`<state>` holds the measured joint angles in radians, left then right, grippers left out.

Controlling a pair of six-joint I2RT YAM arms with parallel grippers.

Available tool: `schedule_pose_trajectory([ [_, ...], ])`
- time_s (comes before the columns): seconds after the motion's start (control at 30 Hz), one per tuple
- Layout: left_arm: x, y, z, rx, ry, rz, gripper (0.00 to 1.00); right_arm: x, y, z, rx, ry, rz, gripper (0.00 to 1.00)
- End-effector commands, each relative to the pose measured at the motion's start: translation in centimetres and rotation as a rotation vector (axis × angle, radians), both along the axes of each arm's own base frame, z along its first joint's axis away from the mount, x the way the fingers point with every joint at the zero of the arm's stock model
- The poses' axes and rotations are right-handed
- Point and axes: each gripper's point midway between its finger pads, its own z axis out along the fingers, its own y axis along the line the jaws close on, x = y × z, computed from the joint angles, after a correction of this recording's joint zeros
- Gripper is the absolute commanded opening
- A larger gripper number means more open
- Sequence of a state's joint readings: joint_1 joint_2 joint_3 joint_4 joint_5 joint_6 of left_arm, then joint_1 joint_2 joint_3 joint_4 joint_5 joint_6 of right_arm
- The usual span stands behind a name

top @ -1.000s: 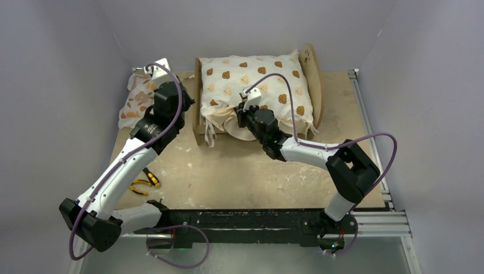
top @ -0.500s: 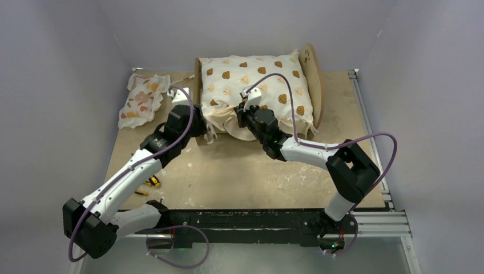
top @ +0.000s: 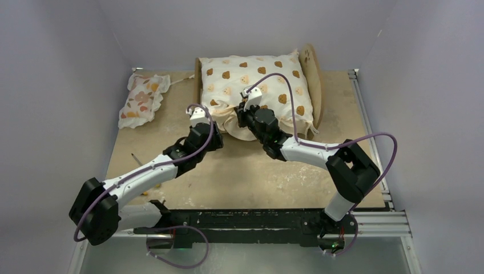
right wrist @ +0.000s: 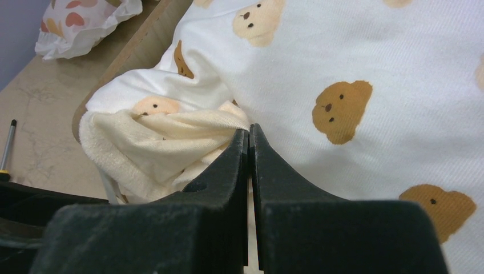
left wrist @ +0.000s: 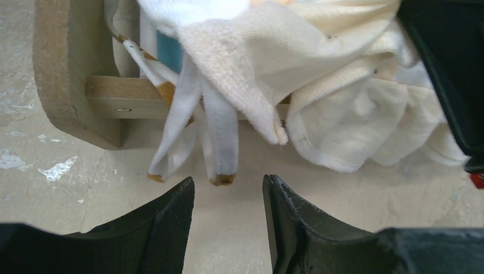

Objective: Set up the pet bed

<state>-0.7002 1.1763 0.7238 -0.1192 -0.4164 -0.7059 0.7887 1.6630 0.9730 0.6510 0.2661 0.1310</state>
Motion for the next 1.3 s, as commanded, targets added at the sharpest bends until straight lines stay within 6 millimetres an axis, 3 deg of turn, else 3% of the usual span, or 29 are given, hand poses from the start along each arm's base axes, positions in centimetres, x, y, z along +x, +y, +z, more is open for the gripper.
schedule_pose_trajectory([
  [0.0,2.1,0.6,0.4,-0.047,-0.088,0.151,0.46,0.3,-0.4,1.4,0.040,-0.028,-0.006,0.00],
  [0.1,2.3,1.2,-0.9,-0.025,-0.080,0.191,0.35,0.3,-0.5,1.3,0.040,-0.026,-0.008,0.00],
  [0.13,2.3,1.2,-0.9,-0.019,-0.081,0.195,0.25,0.3,-0.5,1.3,0.040,-0.026,-0.007,0.00],
  [0.27,2.3,2.3,1.5,0.011,-0.121,0.209,0.01,0.3,-0.5,1.4,0.042,-0.026,-0.003,0.00],
  [0.57,-0.3,4.4,14.3,0.098,-0.187,0.109,0.00,0.2,-0.5,1.7,0.047,-0.027,0.006,0.00],
  [0.73,-2.5,5.4,19.5,0.062,-0.243,0.046,0.01,0.2,-0.4,1.6,0.046,-0.025,0.010,0.00],
  [0.8,-3.5,6.0,21.0,0.024,-0.278,0.039,0.09,0.1,-0.3,1.6,0.046,-0.024,0.015,0.00],
  [0.83,-3.9,6.1,21.3,0.007,-0.292,0.034,0.17,0.1,-0.3,1.6,0.046,-0.022,0.017,0.00],
  [0.87,-4.2,6.3,21.5,-0.009,-0.303,0.034,0.31,0.1,-0.3,1.6,0.046,-0.022,0.018,0.00],
  [0.97,-4.6,6.2,20.3,-0.020,-0.287,0.021,0.47,0.1,-0.1,1.4,0.046,-0.018,0.023,0.00],
  [1.27,-2.8,5.8,9.8,0.075,-0.116,0.108,0.52,0.3,0.0,0.8,0.039,-0.008,0.021,0.00],
])
